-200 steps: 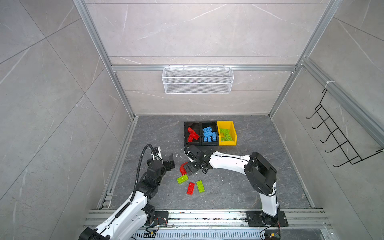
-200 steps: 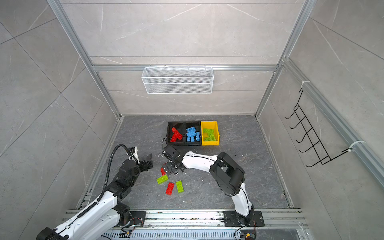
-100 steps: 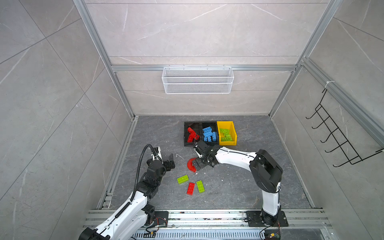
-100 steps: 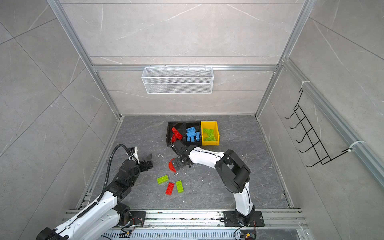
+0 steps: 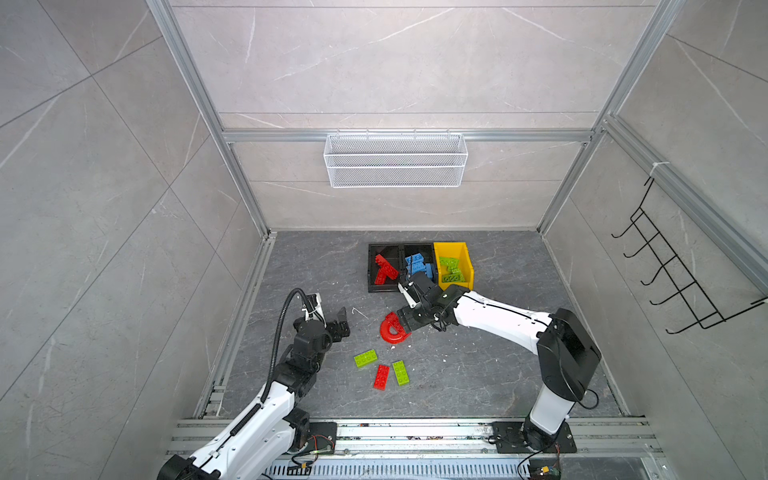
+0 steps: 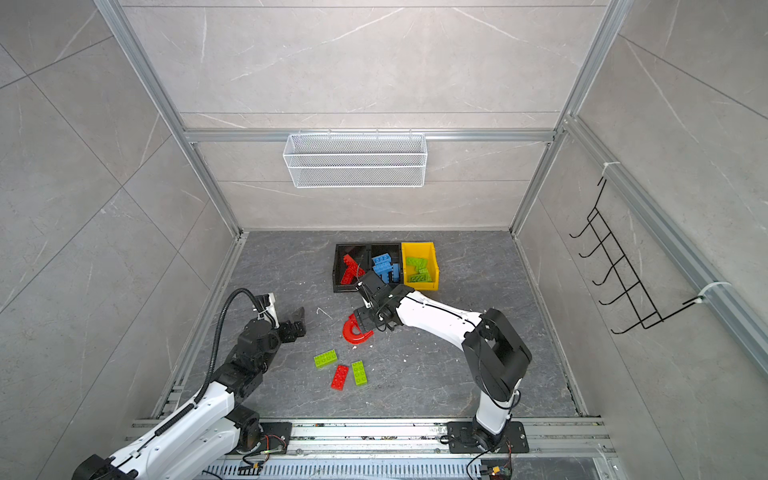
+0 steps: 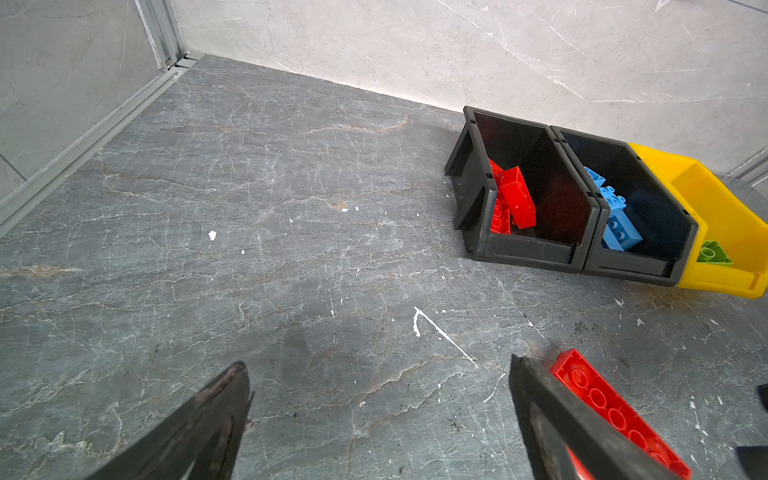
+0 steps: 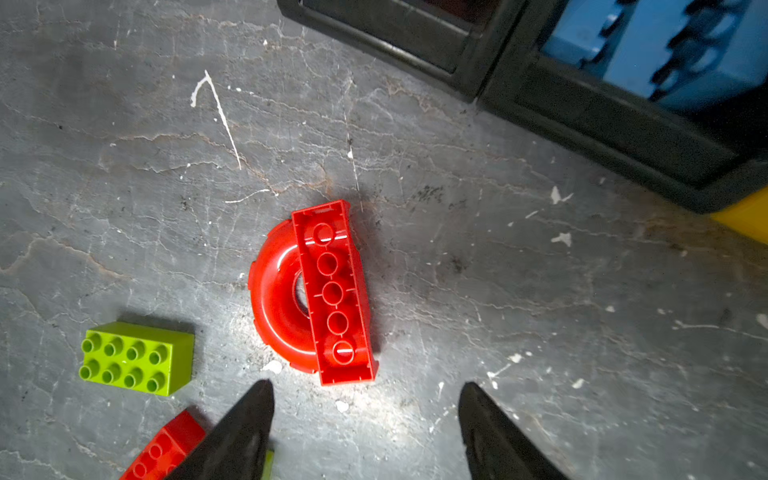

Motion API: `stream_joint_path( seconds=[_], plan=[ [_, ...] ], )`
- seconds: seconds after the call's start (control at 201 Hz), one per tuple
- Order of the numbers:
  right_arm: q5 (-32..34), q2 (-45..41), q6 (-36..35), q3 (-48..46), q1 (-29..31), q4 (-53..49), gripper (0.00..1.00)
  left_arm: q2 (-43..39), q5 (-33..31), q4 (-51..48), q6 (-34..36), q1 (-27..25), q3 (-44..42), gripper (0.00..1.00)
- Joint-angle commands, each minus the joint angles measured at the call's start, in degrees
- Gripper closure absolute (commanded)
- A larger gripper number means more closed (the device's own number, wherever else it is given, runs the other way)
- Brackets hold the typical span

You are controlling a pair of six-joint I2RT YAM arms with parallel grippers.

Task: Sort the legos into containers by color
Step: 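Close the right gripper on the red arch's flat end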

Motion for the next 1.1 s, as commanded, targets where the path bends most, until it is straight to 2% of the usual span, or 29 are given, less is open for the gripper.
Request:
stream_joint_path(
  seconds=[0.0,0.134,0.234,0.602,1.09],
  plan=[
    [-1.8,4.3,-4.2,3.2,0.2,-0.2,0.31,-0.6,-0.7,1.1,-0.6,0.3,-0.3,0.01],
    [0.8,8.6,-12.7,7.4,0.2,-4.4,0.33,-0.9,-0.7,0.9,-0.6,0.4,-0.4,0.01],
    [0.8,10.3,-15.4,9.6,0.3,-5.6,0.33,-1.0,-0.7,0.9,-0.5,0.4,-0.3,0.01],
    [-1.2,17.4,-14.6,14.1,0.2,-5.1,0.37,-1.7,-1.2,0.6,-0.5,0.4,-0.5,0.01],
    [-1.0,17.9,-11.0,10.8,0.3,-0.7,0.56,-1.1,-1.2,0.5,-0.7,0.5,-0.2,0.01]
  ],
)
